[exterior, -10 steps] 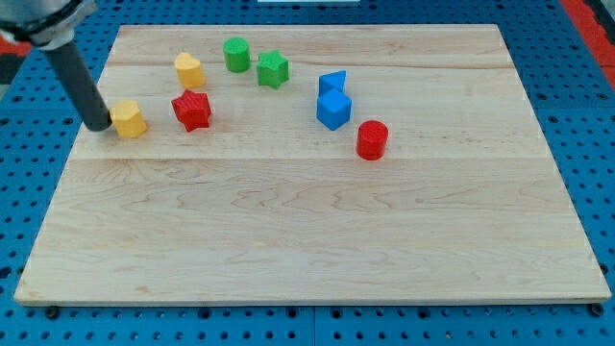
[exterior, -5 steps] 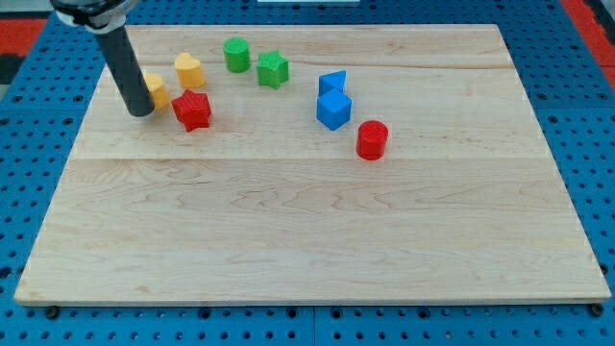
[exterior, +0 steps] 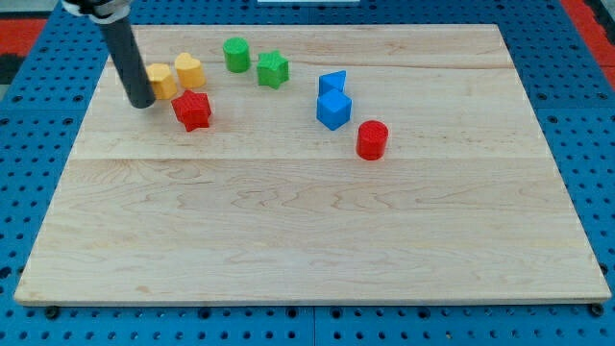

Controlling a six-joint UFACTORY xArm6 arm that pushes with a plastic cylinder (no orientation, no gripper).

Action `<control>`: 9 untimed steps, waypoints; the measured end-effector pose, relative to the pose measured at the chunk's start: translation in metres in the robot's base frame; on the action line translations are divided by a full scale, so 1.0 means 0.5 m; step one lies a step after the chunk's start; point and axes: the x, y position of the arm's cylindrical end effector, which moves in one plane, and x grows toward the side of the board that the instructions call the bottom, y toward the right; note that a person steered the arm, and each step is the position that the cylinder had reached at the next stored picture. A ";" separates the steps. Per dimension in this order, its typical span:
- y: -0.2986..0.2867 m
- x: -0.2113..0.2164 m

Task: Push the yellow hexagon into the yellow heart

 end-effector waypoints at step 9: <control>0.238 0.014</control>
